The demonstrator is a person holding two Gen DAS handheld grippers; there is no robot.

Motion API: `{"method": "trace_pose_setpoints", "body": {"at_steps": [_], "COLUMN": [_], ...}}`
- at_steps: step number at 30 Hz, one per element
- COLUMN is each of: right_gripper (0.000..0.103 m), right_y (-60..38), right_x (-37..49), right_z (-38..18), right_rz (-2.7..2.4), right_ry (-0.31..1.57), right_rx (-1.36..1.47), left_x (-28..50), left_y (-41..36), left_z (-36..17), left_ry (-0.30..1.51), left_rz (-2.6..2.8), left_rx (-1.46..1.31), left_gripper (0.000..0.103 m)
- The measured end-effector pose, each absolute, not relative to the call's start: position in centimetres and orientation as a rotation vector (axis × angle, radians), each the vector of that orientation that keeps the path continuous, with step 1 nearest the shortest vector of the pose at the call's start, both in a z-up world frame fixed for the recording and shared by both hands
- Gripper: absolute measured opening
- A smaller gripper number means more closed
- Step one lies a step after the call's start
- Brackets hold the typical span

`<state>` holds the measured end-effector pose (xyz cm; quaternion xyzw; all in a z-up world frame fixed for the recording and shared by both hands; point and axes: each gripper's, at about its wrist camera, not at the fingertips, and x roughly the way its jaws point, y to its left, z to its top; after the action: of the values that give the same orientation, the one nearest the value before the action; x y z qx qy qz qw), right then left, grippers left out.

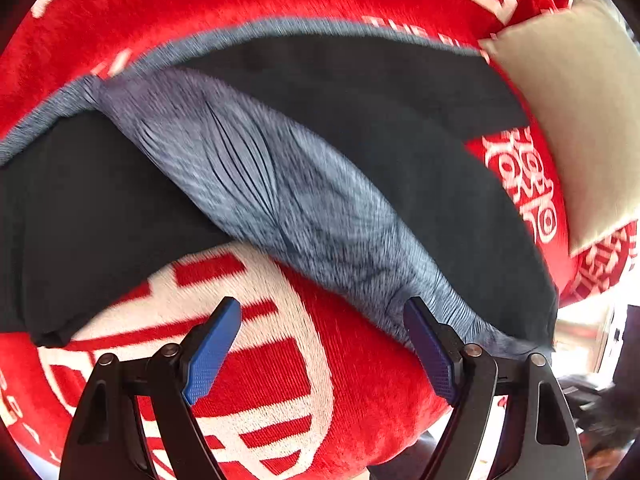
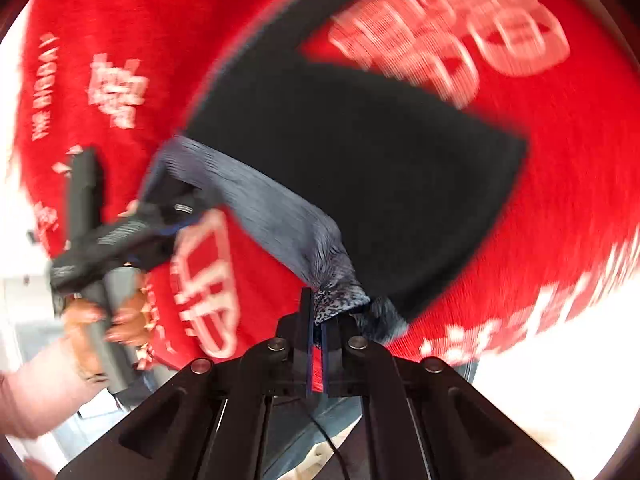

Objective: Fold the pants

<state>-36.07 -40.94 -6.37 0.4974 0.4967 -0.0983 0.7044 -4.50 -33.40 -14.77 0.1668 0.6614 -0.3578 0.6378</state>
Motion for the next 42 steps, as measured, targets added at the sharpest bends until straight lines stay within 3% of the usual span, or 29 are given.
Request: {"method": "trace_pose_setpoints", "body": {"at_steps": [8, 12, 16, 19, 20, 22, 25, 26, 27, 33, 34, 35, 40, 42], "right_gripper": [0.003, 0.003, 0.006, 0.021, 0.044, 0.078, 0.074, 0.06, 0.055, 0.053, 0.043, 0.025, 0.022, 0.026], "right_y": [-56.0, -61.9, -65.4, -66.5, -66.9, -67.4, -67.1, -67.0, -66.7, -67.2, -67.3, -67.6, -68.1, -68.9], "right_x": [-29.2, -22.6, -16.8, -15.9, -16.3, -17.5, -18.9, -19.0, -19.1, -17.8, -17.2, -16.7, -15.5, -15.3], "right_z": [2.7, 2.6, -1.3, -3.9, -4.0, -2.5, -0.6, -0.6, -1.0, -6.0, -7.3, -8.4, -7.5, -8.5], "right_rz": [-0.241, -0.285, -0.293, -0.339, -0.364, -0.434, -0.427, -0.422, -0.431, -0.477, -0.453, -0.422, -0.408, -0.41], "right_ry": [0.975, 1.036, 1.187, 1.285, 1.278, 1.199, 1.114, 1.117, 1.142, 1.282, 1.322, 1.35, 1.287, 1.333], "right_rx": [0.891, 0.767, 0.642, 0.619, 0.631, 0.628, 0.633, 0.631, 0.614, 0.544, 0.554, 0.596, 0.557, 0.596], "left_x": [0.3, 3.0, 4.5, 5.7, 6.0, 6.1, 6.2, 6.1, 5.9, 5.3, 5.3, 5.4, 6.0, 6.4], "left_y": [-33.9, -34.3, -35.7, -36.4, -36.3, -36.8, -38.0, -38.5, -38.9, -40.2, -40.2, -40.2, -40.4, -40.7], "left_z": [-9.4, -8.7, -11.2, -12.5, -12.5, -12.6, -13.1, -13.4, -13.9, -15.2, -15.3, -15.3, -15.4, -16.1], "left_ry": [1.372, 1.303, 1.309, 1.324, 1.321, 1.308, 1.299, 1.298, 1.3, 1.307, 1.314, 1.318, 1.31, 1.324], "left_rz": [-0.686, -0.597, -0.495, -0.438, -0.432, -0.423, -0.423, -0.426, -0.426, -0.425, -0.42, -0.416, -0.388, -0.365], "left_rx": [0.297, 0.32, 0.334, 0.341, 0.336, 0.336, 0.355, 0.371, 0.392, 0.444, 0.446, 0.444, 0.427, 0.423], "left_gripper": [0.084, 0.084, 0.084, 0.084, 0.084, 0.084, 0.084, 0.084, 0.084, 0.084, 0.084, 0.084, 0.087, 0.087]}}
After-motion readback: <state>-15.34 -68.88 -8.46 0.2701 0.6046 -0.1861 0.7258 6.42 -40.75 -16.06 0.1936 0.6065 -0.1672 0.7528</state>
